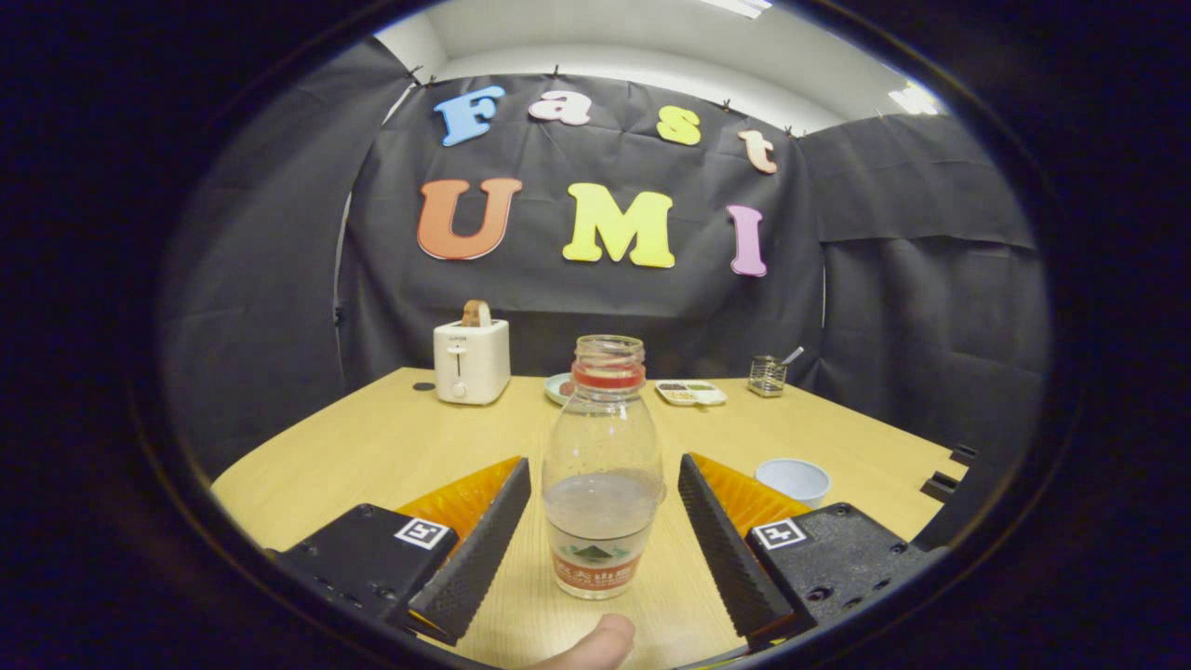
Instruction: Take the bottle from table, then pour the juice into the cup, finally place the bottle on the coaster
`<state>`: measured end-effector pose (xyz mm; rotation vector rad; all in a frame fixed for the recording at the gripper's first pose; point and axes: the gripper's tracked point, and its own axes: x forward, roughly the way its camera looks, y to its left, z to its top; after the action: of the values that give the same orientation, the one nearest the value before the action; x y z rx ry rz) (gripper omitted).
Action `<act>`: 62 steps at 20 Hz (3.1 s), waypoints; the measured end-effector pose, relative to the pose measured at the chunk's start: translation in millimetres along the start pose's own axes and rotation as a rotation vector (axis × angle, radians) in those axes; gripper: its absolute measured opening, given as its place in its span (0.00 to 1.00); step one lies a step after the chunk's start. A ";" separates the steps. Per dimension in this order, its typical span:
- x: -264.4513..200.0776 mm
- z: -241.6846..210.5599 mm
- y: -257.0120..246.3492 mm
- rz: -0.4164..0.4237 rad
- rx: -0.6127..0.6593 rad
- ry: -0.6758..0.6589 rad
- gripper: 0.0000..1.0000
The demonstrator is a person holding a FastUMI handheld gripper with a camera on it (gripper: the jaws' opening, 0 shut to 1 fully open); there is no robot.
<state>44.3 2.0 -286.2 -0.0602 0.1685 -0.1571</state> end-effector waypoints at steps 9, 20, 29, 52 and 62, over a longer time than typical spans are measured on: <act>23.4 -25.6 10.3 0.056 0.039 -0.003 1.00; 5.8 6.1 14.1 0.086 0.127 -0.030 0.80; 2.7 67.8 11.9 0.161 0.261 0.001 0.80; 37.9 98.9 -24.3 0.235 1.062 0.090 0.79; 41.0 69.9 -20.5 0.195 1.288 0.159 0.79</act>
<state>93.1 -21.6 -222.5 1.2504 0.2056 -0.0522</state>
